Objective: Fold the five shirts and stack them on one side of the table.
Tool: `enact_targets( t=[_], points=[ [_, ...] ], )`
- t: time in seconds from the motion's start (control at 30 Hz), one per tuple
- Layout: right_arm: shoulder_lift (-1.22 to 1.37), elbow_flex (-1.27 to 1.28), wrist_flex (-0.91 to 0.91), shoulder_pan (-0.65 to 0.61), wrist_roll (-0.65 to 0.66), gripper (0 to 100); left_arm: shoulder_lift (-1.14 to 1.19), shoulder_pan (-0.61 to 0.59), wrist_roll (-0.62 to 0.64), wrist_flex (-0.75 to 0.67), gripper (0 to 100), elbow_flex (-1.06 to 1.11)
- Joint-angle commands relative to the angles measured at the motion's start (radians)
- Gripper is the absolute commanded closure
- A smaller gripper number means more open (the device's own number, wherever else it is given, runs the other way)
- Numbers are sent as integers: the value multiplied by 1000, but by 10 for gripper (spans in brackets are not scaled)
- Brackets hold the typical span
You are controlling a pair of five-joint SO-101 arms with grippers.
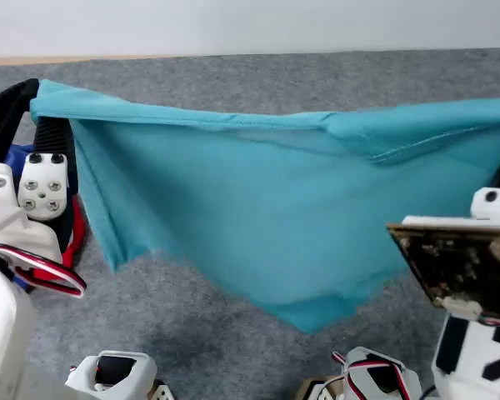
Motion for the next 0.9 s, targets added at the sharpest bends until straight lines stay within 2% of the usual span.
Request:
enact_targets(
  t=[0.0,0.27,0.6,0.87],
  points=[
    [1,-21,-81,13,46,987,-5,-8,5,37,996,-18],
    [-2,-21,-153,15,104,987,-71,-8,5,74,996,5],
    [-62,-25,-168,15,155,987,-238,-83,5,95,996,179],
    [-113,-25,-163,15,172,987,-367,-86,3,95,996,292]
  ],
)
